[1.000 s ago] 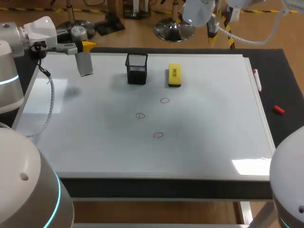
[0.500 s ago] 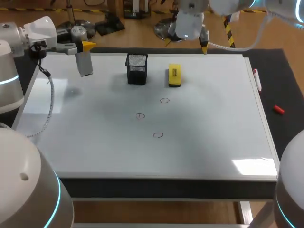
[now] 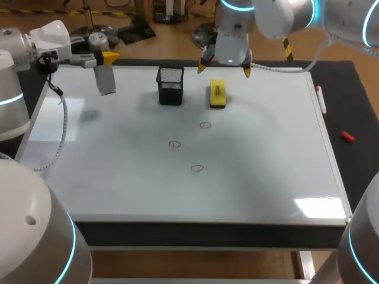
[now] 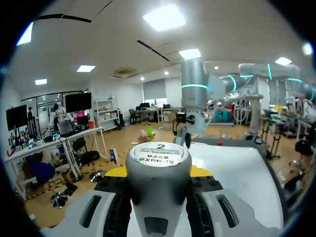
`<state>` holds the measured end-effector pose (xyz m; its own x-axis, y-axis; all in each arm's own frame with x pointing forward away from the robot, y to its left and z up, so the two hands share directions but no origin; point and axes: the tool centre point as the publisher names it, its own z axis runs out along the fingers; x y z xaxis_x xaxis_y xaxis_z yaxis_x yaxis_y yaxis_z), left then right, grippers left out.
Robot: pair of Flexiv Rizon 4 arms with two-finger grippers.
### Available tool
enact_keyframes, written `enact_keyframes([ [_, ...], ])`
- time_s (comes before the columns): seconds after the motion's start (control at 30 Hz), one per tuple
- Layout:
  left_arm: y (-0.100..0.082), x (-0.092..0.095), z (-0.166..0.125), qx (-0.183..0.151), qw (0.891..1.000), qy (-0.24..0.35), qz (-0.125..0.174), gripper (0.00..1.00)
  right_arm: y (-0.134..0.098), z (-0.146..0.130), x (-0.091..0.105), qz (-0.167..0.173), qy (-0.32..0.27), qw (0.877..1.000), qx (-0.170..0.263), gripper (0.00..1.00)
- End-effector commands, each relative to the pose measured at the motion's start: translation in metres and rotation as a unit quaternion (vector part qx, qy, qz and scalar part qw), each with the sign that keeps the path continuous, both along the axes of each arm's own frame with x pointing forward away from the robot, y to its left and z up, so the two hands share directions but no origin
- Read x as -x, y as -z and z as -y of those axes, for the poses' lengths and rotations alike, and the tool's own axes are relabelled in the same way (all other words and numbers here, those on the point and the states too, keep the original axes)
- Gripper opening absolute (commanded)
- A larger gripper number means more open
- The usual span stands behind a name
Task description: Pick up the inspection probe, press it on each red-marked spot on the whiteboard one by one, put down the probe, pick up the eraser, and wipe off all the red marks.
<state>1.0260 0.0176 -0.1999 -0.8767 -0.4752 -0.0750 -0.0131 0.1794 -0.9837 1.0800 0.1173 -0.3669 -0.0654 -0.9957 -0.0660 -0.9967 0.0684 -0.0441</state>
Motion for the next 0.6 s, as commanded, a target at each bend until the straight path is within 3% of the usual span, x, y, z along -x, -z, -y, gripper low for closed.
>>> enact_keyframes([
  [0.03, 0.000, 0.000, 0.000, 0.000, 1.000, 0.000, 0.001, 0.00, 0.009, -0.007, 0.004, 0.004, -0.008, 1.000, 0.019, 1.00],
  [0.6, 0.000, 0.000, 0.000, 0.000, 1.000, 0.000, 0.001, 0.00, 0.036, -0.010, 0.016, -0.006, -0.018, 1.000, 0.010, 1.00],
])
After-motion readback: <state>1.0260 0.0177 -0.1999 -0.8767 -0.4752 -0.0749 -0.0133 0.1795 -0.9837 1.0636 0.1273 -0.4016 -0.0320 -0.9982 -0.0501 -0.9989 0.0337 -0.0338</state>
